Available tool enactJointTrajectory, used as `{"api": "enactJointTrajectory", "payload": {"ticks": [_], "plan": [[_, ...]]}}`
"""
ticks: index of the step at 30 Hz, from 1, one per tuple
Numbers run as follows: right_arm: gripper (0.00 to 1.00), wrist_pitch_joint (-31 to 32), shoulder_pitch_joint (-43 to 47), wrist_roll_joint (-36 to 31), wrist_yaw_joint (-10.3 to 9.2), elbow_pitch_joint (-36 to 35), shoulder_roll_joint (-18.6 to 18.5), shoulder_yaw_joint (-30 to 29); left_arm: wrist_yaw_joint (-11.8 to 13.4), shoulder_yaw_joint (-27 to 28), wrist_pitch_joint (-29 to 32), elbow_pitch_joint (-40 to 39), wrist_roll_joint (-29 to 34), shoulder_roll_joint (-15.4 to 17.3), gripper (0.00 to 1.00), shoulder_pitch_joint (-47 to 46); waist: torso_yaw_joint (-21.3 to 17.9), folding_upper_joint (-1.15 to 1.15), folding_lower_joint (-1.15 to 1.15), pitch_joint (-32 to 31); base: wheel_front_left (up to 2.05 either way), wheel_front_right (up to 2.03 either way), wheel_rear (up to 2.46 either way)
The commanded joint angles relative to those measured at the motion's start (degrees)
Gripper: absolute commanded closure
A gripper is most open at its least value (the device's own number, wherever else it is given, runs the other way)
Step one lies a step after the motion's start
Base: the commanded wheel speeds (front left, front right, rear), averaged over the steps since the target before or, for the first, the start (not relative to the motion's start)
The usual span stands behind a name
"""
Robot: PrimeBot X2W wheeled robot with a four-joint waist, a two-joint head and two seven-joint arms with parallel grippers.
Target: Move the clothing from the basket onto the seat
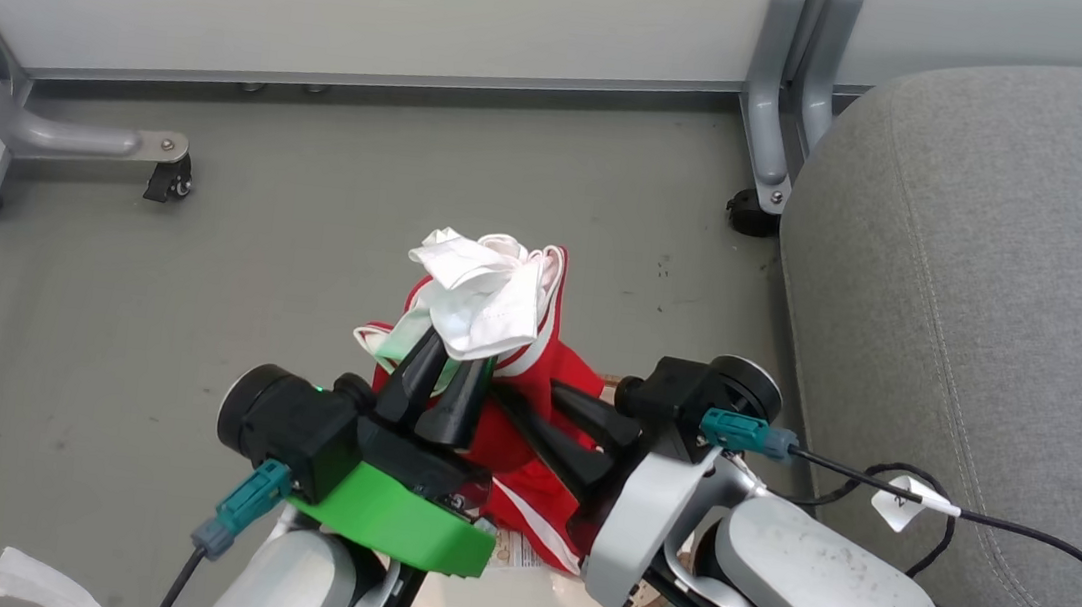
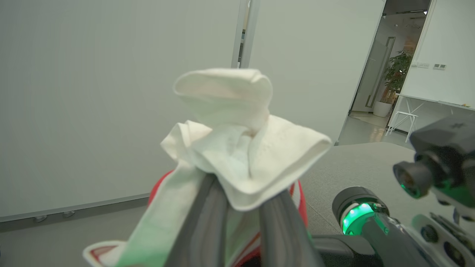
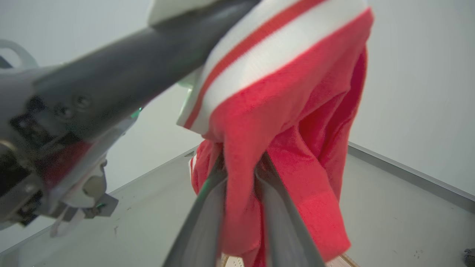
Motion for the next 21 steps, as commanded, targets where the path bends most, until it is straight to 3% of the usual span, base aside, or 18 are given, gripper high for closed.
{"api": "enactJointTrajectory", "payload": {"ticks": [1, 21], "plan": [[1.00, -0.64, -0.95, 0.48, 0.00, 0.61, 0.42, 0.51, -0.09, 0.03, -0.01, -0.17, -0.18, -0.16, 1.00, -1.01, 0.04, 0.00, 0.00, 0.00, 0.00, 0.00, 0.00], [1.00, -4.79, -3.29, 3.84, 0.00, 4.16, 0.51, 3.94, 0.82, -0.66, 0.17, 0.27, -0.76, 0.47, 1.00, -1.13, -0.11, 0.00, 0.00, -0.13, 0.00, 0.00, 0.00]]}}
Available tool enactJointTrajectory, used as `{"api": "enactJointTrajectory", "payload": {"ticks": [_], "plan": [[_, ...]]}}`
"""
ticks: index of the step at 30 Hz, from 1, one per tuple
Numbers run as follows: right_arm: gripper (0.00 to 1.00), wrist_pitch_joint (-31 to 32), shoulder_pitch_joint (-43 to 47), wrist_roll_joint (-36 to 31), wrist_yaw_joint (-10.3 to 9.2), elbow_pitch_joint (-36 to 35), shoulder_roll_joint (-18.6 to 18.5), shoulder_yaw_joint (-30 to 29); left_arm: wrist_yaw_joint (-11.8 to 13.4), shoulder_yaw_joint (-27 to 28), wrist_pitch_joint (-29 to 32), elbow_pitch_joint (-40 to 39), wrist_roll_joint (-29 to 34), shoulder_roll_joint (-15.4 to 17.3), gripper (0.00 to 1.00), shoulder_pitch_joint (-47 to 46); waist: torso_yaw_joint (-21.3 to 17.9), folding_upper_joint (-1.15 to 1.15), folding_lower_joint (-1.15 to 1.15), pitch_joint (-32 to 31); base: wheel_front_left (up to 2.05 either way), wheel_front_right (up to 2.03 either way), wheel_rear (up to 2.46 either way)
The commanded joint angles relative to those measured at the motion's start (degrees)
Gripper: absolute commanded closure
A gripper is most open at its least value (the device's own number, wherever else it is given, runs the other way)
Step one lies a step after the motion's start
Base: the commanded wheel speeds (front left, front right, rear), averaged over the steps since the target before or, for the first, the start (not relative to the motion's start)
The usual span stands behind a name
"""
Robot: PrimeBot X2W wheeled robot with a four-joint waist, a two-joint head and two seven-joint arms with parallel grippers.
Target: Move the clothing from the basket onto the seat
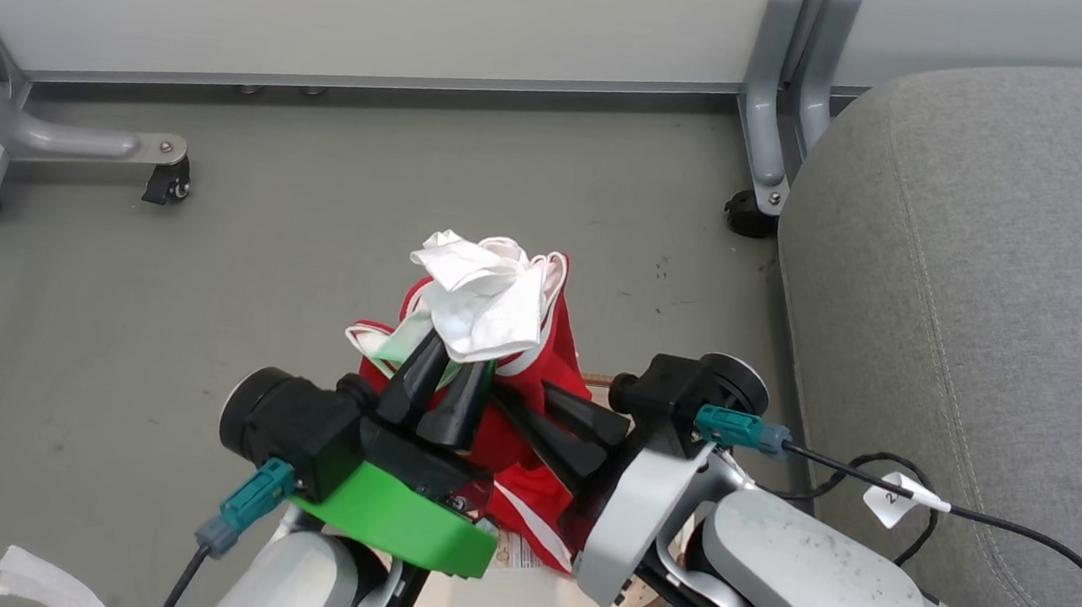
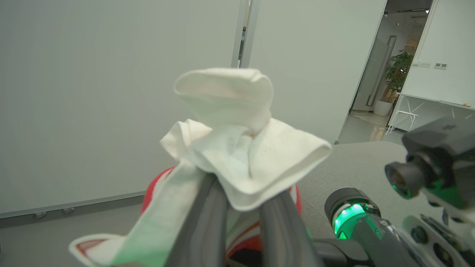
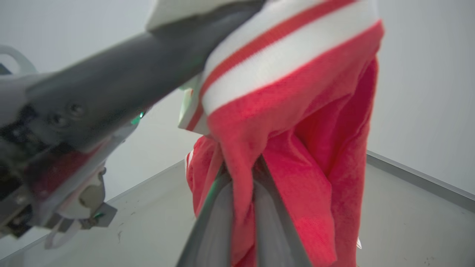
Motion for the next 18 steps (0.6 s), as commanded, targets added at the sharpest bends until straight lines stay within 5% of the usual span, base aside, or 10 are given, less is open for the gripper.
{"api": "enactJointTrajectory", "payload": {"ticks": [1, 2, 3, 18], "plan": [[1.00, -0.51, -0.44, 0.45, 0.00, 0.15, -0.14, 0.09, 0.36, -0.15, 0.01, 0.02, -0.07, 0.36, 0.98, -1.13, 0.07, 0.00, 0.00, -0.01, 0.00, 0.00, 0.00], [1.00, -0.72, -0.41, 0.45, 0.00, 0.25, -0.14, -0.14, 0.58, -0.10, 0.06, 0.08, 0.07, 0.37, 0.58, -1.13, 0.08, 0.00, 0.00, -0.02, 0.00, 0.00, 0.00], [1.00, -0.99, -0.41, 0.42, 0.00, 0.37, -0.13, -0.31, 0.96, -0.12, 0.29, 0.21, 0.38, 0.45, 0.00, -1.13, 0.12, 0.00, 0.00, -0.03, 0.00, 0.00, 0.00], [1.00, -3.33, -0.03, -2.26, 0.00, 3.73, 0.38, -4.47, 0.90, -2.19, 1.80, -2.20, 3.12, 3.64, 0.00, -0.02, 0.66, 0.00, 0.00, 0.22, 0.00, 0.00, 0.00]]}}
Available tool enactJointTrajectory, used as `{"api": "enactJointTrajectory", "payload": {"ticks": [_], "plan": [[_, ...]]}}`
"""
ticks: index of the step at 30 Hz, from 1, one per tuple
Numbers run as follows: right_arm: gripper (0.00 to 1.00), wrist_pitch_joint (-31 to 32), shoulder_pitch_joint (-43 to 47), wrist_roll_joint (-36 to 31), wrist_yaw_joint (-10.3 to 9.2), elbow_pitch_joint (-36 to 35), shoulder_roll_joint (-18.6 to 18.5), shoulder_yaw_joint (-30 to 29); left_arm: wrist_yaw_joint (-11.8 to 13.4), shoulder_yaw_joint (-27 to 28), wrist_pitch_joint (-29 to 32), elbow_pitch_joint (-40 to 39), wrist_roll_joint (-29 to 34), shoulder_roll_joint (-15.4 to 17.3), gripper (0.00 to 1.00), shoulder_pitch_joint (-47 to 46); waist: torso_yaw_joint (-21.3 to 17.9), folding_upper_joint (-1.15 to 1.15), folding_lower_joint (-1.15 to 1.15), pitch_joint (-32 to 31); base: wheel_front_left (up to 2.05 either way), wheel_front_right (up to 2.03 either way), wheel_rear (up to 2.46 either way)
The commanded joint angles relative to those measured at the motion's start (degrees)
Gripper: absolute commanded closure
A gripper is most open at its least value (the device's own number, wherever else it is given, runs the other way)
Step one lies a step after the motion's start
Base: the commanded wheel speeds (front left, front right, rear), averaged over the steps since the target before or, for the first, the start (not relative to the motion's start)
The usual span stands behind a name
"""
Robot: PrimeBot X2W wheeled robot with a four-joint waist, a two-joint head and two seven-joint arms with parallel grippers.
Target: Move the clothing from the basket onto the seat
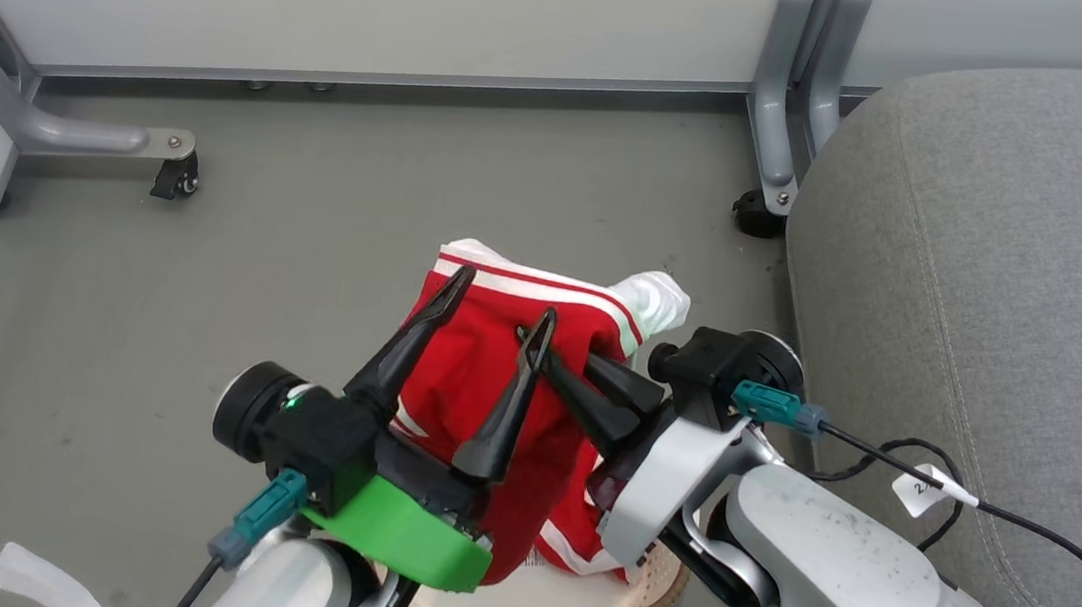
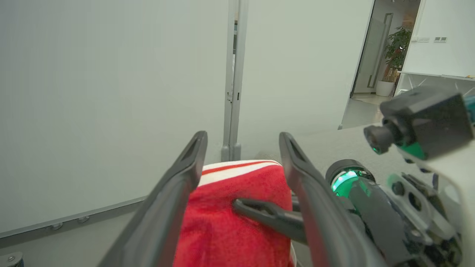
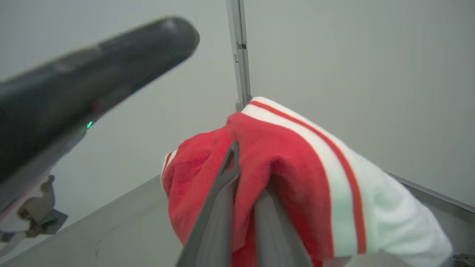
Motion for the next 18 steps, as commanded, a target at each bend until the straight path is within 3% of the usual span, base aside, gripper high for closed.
{"api": "enactJointTrajectory", "payload": {"ticks": [1, 18], "plan": [[1.00, -0.49, 0.19, -0.45, 0.00, 0.47, 0.03, -0.39, -0.16, -0.47, 0.59, -0.28, 0.42, 0.79, 0.00, 0.74, 0.03, 0.00, 0.00, 0.07, 0.00, 0.00, 0.00], [1.00, -1.66, 1.66, -1.13, 0.00, 5.26, 0.85, -3.57, -1.89, -6.54, 5.83, 2.08, 1.94, 3.39, 0.00, 4.20, -0.15, 0.00, 0.00, 0.62, 0.00, 0.00, 0.00]]}}
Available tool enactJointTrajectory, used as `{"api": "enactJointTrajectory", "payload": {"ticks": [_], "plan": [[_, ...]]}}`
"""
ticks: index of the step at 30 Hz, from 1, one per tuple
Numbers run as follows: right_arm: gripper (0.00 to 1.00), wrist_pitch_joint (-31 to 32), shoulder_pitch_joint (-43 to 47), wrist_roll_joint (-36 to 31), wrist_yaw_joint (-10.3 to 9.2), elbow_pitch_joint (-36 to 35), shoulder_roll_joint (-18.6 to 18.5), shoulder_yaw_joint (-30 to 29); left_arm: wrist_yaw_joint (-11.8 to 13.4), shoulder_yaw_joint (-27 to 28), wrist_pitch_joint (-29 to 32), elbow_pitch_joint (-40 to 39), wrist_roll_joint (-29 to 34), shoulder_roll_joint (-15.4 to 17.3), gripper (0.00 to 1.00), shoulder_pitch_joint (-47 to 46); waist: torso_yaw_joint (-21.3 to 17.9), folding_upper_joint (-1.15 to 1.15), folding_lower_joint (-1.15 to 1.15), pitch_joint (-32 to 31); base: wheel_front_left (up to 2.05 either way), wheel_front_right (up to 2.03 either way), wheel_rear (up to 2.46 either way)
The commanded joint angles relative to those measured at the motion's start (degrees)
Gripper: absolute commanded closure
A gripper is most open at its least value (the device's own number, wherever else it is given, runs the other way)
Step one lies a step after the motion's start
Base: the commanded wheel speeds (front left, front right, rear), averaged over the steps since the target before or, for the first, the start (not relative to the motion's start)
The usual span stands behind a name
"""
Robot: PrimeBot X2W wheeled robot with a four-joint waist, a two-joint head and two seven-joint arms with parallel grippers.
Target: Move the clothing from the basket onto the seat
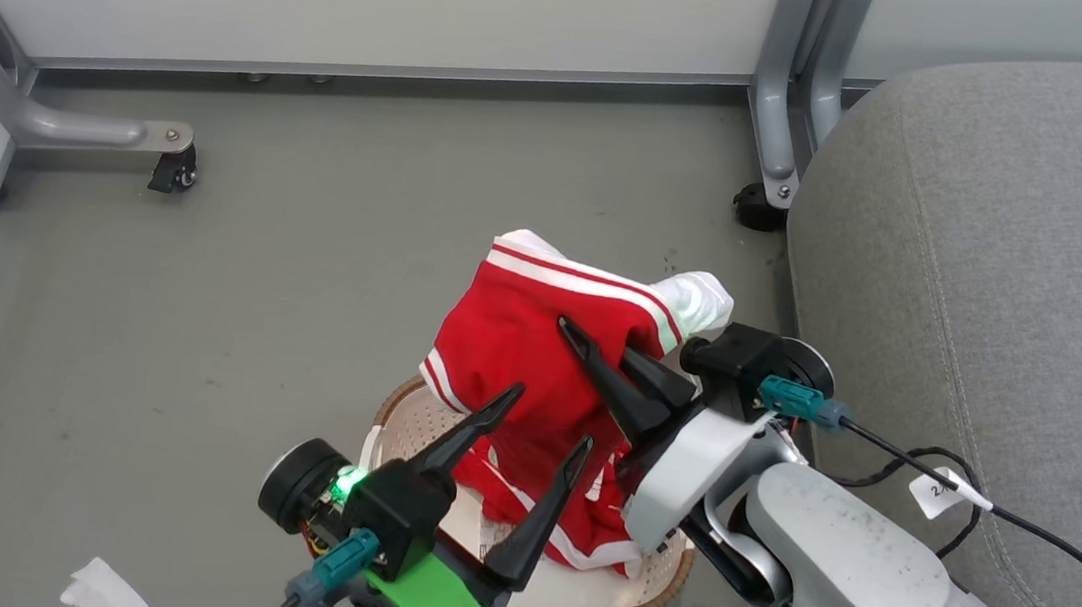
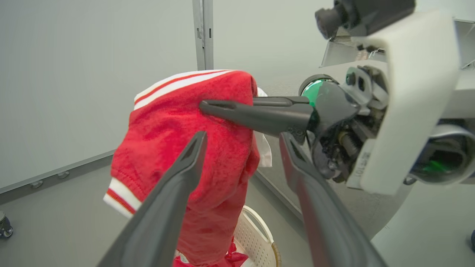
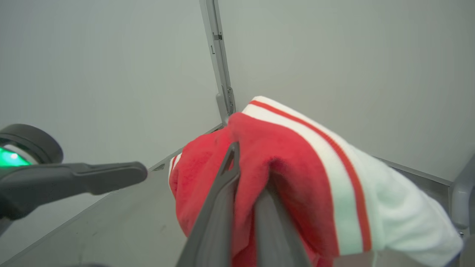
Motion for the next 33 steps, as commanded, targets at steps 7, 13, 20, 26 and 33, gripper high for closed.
{"api": "enactJointTrajectory", "payload": {"ticks": [7, 13, 20, 26, 33], "plan": [[1.00, -0.69, 1.64, -1.02, 0.00, 0.96, 0.34, -2.52, -0.11, -0.56, 0.05, 1.65, 0.81, 0.82, 0.00, 0.53, -1.11, 0.00, 0.00, 0.53, 0.00, 0.00, 0.00], [1.00, -0.77, 2.54, -1.67, 0.00, 1.00, 0.54, -4.79, 0.14, -0.67, -0.10, 2.75, 0.96, 1.09, 0.00, -0.35, -4.01, 0.00, 0.00, 1.78, 0.00, 0.00, 0.00], [1.00, -0.67, 3.67, -2.51, 0.00, 0.09, 0.66, -8.10, 0.19, -1.36, 0.30, 3.60, 1.43, 1.36, 0.00, -1.64, -8.71, 0.00, 0.00, 3.24, 0.00, 0.00, 0.00], [1.00, -0.65, 4.87, -3.38, 0.00, -0.43, 0.58, -11.81, 0.38, -1.39, 0.35, 3.99, 1.82, 1.52, 0.00, -2.92, -13.03, 0.00, 0.00, 4.24, 0.00, 0.00, 0.00], [1.00, -0.64, 5.83, -4.71, 0.00, -1.28, 0.51, -16.25, 0.25, -1.20, 1.18, 3.27, 2.27, 2.66, 0.00, -4.59, -18.03, 0.00, 0.00, 6.21, 0.00, 0.00, 0.00]]}}
